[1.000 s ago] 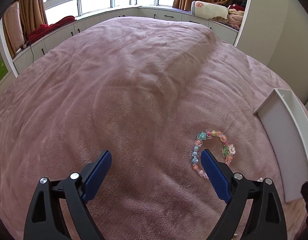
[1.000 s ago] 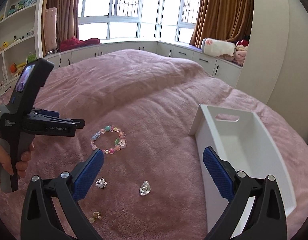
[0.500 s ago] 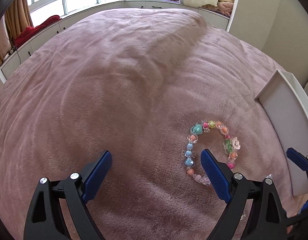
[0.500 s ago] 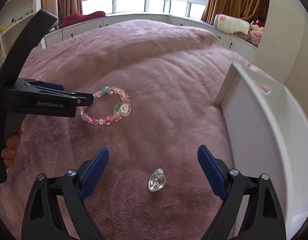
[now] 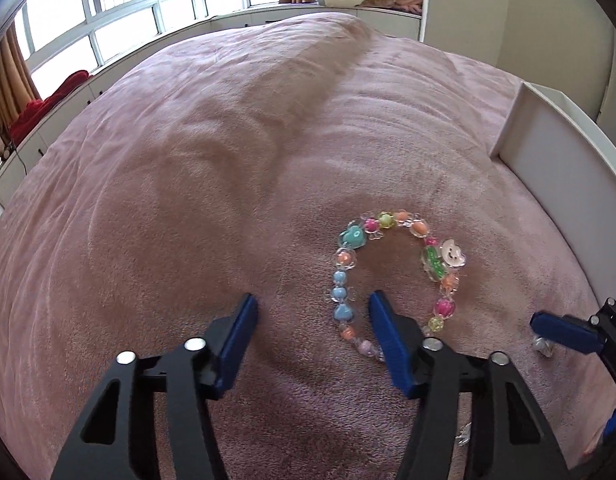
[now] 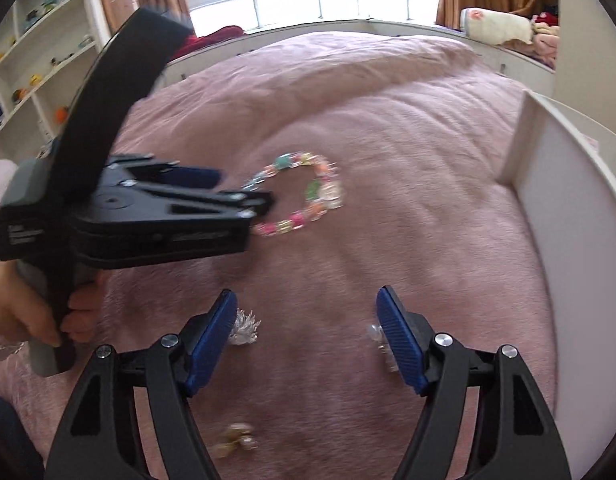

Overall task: Organize jewelry
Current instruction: 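Grasp the colorful bead bracelet with the left tool while the right grasps the silver starburst brooch, then lift the bracelet with the left tool while the right tool carries the brooch over the tray, then open the left tool to drop the bracelet while the right releases the brooch into the tray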

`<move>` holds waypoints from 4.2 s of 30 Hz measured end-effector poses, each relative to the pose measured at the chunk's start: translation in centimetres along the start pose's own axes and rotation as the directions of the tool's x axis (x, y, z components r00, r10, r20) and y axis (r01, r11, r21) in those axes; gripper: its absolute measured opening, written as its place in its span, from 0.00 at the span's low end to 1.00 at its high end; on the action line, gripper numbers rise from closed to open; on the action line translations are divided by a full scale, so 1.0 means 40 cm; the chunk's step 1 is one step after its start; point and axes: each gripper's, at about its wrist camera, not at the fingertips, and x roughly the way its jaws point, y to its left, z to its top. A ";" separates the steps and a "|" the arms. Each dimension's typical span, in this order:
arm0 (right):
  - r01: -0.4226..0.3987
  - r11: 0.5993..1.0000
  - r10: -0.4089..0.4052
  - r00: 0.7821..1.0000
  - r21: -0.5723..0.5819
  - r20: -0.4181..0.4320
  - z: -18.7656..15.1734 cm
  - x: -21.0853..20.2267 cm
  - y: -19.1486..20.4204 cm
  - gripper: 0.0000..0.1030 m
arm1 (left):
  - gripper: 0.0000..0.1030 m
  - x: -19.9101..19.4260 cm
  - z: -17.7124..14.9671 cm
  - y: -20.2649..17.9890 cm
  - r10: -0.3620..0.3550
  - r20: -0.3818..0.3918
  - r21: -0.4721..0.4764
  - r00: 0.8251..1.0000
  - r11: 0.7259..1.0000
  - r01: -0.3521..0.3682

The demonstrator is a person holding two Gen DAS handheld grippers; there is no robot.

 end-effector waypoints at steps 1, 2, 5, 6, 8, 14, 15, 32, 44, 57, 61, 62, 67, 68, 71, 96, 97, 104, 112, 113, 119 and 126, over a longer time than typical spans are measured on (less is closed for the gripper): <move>-0.008 1.000 0.007 1.000 -0.019 -0.008 -0.005 0.002 0.013 0.63 | 0.49 -0.002 -0.001 -0.008 -0.002 0.002 0.011 1.000 1.000 0.002; -0.014 0.999 0.013 1.000 -0.036 -0.016 -0.011 0.003 0.024 0.61 | 0.47 -0.003 -0.001 -0.012 -0.002 0.003 0.018 1.000 1.000 0.002; -0.029 0.998 0.027 0.999 -0.055 -0.037 -0.022 0.014 0.047 0.56 | 0.38 -0.006 -0.002 -0.015 -0.009 0.000 0.019 1.000 1.000 0.009; -0.030 0.998 0.027 0.999 -0.060 -0.041 -0.027 0.016 0.054 0.54 | 0.34 -0.006 -0.001 -0.013 -0.019 -0.003 0.008 1.000 1.000 0.019; -0.018 0.997 0.015 0.999 -0.069 -0.042 -0.034 0.019 0.065 0.51 | 0.27 -0.005 0.001 -0.007 -0.034 -0.006 -0.015 0.999 0.999 0.034; -0.047 0.997 0.045 0.999 -0.067 -0.030 -0.049 0.005 0.081 0.23 | 0.20 -0.002 0.001 0.041 -0.122 -0.010 -0.150 0.992 0.981 0.120; -0.054 0.996 0.051 0.998 -0.073 -0.032 -0.053 0.004 0.085 0.20 | 0.20 -0.003 -0.002 0.043 -0.126 -0.009 -0.154 0.992 0.980 0.123; -0.147 0.983 0.140 0.987 0.107 0.073 -0.065 -0.107 -0.039 0.19 | 0.19 -0.099 0.069 0.062 -0.172 0.035 -0.208 0.984 0.962 0.176; -0.163 0.976 0.136 0.974 0.143 0.183 -0.051 -0.241 -0.137 0.19 | 0.19 -0.209 0.151 -0.004 -0.181 0.100 -0.147 0.978 0.970 0.194; -0.142 0.979 0.087 0.940 0.146 0.330 0.001 -0.439 -0.230 0.19 | 0.19 -0.351 0.256 -0.143 -0.186 0.185 -0.060 0.965 0.978 0.200; -0.118 0.983 0.061 0.932 0.139 0.357 0.004 -0.500 -0.268 0.19 | 0.19 -0.393 0.300 -0.210 -0.194 0.214 -0.032 0.957 0.978 0.206; -0.110 0.984 0.052 0.930 0.140 0.364 0.004 -0.514 -0.280 0.19 | 0.19 -0.405 0.311 -0.230 -0.199 0.221 -0.021 0.955 0.978 0.209; -0.062 0.989 0.006 0.924 0.132 0.383 0.001 -0.575 -0.328 0.19 | 0.19 -0.459 0.359 -0.329 -0.224 0.254 0.023 0.941 0.974 0.226; -0.051 0.990 -0.004 0.923 0.133 0.385 0.000 -0.583 -0.336 0.19 | 0.19 -0.466 0.365 -0.352 -0.229 0.256 0.035 0.939 0.973 0.228; -0.017 0.990 -0.041 0.919 0.141 0.392 -0.010 -0.620 -0.378 0.19 | 0.19 -0.479 0.377 -0.429 -0.250 0.261 0.069 0.932 0.968 0.241; 0.167 0.938 -0.233 0.952 0.303 0.199 -0.142 -0.489 -0.603 0.19 | 0.20 -0.185 0.253 -0.744 -0.223 0.018 0.206 0.975 0.955 0.215; 0.169 0.938 -0.234 0.953 0.301 0.193 -0.144 -0.482 -0.603 0.19 | 0.20 -0.181 0.247 -0.746 -0.217 0.013 0.212 0.976 0.954 0.210; 0.196 0.944 -0.248 0.952 0.265 0.180 -0.150 -0.469 -0.574 0.20 | 0.20 -0.171 0.229 -0.751 -0.211 -0.004 0.235 0.977 0.950 0.206; 0.233 0.943 -0.281 0.940 0.237 0.194 -0.140 -0.481 -0.550 0.33 | 0.21 -0.174 0.226 -0.750 -0.193 -0.018 0.253 0.981 0.948 0.191; 0.242 0.943 -0.288 0.938 0.230 0.195 -0.139 -0.483 -0.548 0.36 | 0.22 -0.176 0.227 -0.750 -0.192 -0.016 0.257 0.981 0.948 0.190; 0.271 0.941 -0.311 0.928 0.204 0.204 -0.128 -0.495 -0.536 0.46 | 0.40 -0.207 0.237 -0.734 -0.186 0.022 0.263 0.982 0.949 0.173; 0.290 0.941 -0.325 0.916 0.173 0.235 -0.096 -0.530 -0.503 0.54 | 0.53 -0.282 0.244 -0.686 -0.163 0.086 0.319 0.983 0.939 0.128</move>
